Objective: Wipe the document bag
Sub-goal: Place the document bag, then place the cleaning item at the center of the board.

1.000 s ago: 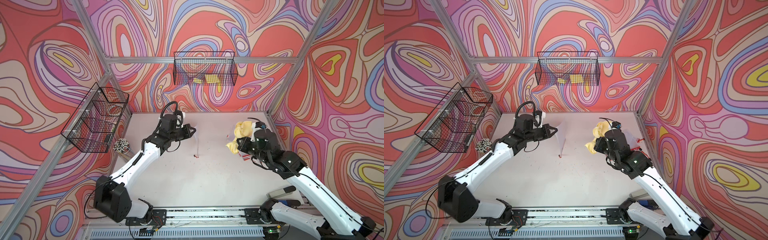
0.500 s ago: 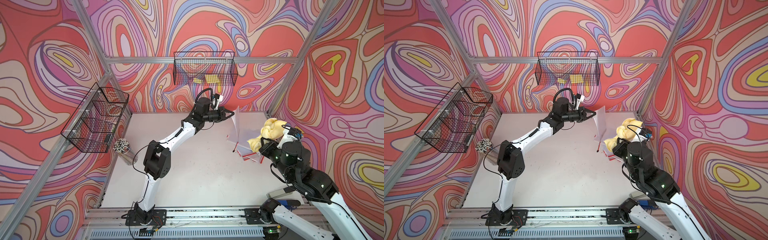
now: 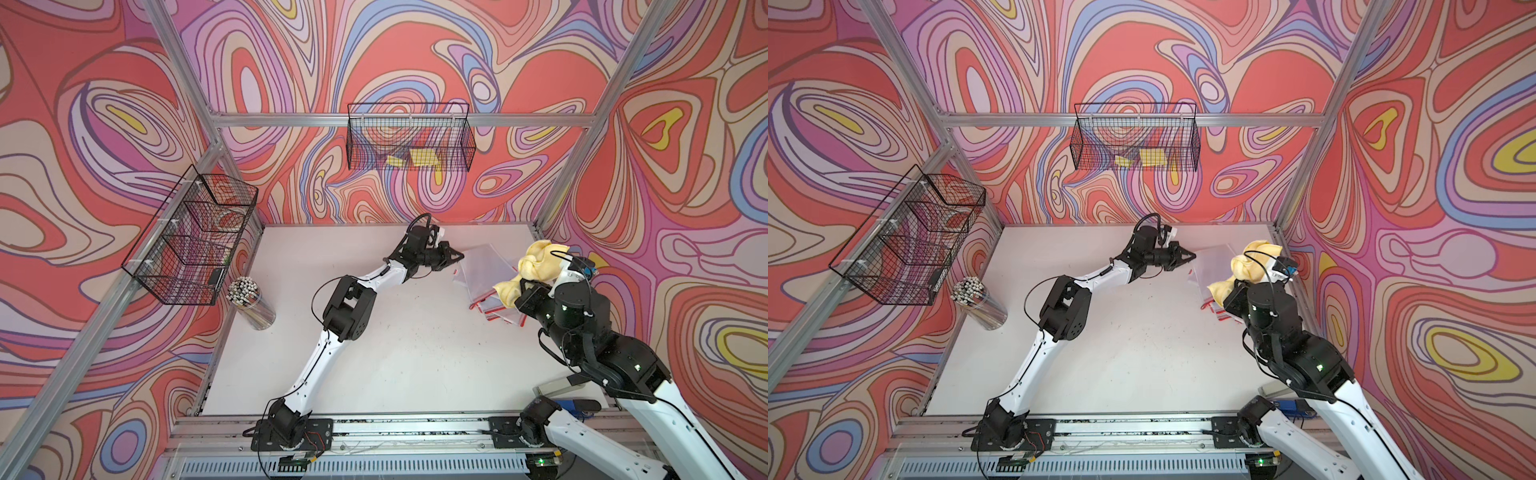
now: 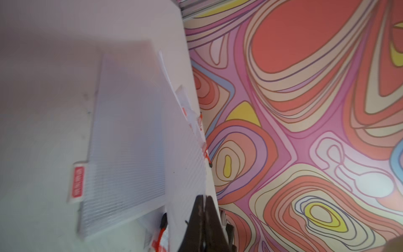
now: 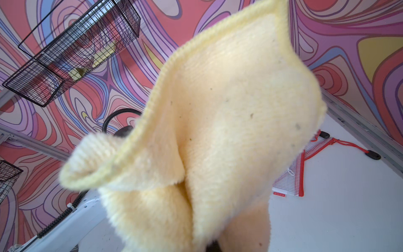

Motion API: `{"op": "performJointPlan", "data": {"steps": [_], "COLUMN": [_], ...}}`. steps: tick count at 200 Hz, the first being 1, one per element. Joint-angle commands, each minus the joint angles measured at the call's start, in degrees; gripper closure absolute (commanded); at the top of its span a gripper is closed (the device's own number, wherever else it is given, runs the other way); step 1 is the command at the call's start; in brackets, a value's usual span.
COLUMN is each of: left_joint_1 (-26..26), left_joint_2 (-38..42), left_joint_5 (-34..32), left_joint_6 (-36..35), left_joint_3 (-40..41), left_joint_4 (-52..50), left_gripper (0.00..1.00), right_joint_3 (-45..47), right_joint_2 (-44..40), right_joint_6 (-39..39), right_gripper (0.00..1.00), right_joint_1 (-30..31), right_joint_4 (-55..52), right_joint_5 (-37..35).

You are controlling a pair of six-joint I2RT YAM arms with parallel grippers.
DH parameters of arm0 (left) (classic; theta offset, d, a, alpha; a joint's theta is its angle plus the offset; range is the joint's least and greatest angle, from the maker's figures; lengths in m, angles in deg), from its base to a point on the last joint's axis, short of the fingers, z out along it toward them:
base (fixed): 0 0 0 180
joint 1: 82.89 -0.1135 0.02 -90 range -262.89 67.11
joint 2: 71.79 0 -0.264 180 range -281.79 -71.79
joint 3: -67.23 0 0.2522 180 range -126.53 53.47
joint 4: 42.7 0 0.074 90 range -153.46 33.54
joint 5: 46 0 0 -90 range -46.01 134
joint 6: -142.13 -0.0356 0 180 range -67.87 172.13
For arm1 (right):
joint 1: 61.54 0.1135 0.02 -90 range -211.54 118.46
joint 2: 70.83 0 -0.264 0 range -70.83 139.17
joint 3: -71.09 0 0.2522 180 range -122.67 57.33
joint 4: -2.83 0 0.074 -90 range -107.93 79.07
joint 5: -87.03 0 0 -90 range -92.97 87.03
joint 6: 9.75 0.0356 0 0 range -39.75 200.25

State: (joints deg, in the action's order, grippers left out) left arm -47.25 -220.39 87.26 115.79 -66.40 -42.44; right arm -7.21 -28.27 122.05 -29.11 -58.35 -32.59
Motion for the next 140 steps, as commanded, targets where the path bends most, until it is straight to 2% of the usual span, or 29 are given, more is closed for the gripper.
{"op": "performJointPlan", "data": {"steps": [1,11,28,47,71,87,115,140], "left_joint_1": [0.22,0.22,0.14,0.04,-0.26,-0.37,-0.49,-1.64], "left_joint_2": [4.72,6.7,10.64,17.89,31.5,39.9,52.59,65.29], "left_joint_5": [-2.77,-5.01,-10.08,-18.43,-31.96,-37.65,-50.07,-54.5], "left_joint_6": [-5.16,-8.61,-15.5,-21.62,-26.84,-29.72,-32.24,-33.04], "left_joint_3": [5.47,8.64,12.67,19.91,31.2,36.83,43.87,53.75], "left_joint_4": [-3.59,-6.85,-14.59,-18.85,-20.16,-21.04,-27.68,-26.94], "left_gripper": [0.89,0.72,0.31,0.11,0.01,0.01,0.01,0.01], "right_joint_3": [1.31,1.82,2.69,3.35,4.91,6.39,4.8,-0.72], "right_joint_2": [1.99,3.43,6.86,12.48,20.53,26.28,38.77,52.58], "right_joint_6": [-0.84,-0.78,-1.47,-2.24,-2.32,-2.51,-3.62,-5.13], "right_gripper": [1.0,1.0,1.0,1.0,1.0,1.0,1.0,1.0], "right_joint_1": [-0.17,-0.17,-0.17,-0.17,-0.17,-0.17,-0.17,-0.17], "right_joint_4": [0.59,1.2,2.91,4.75,8.13,13.39,19.66,22.86], "right_joint_5": [0.09,0.34,2.04,5.32,9.33,13.79,17.08,19.35]}}
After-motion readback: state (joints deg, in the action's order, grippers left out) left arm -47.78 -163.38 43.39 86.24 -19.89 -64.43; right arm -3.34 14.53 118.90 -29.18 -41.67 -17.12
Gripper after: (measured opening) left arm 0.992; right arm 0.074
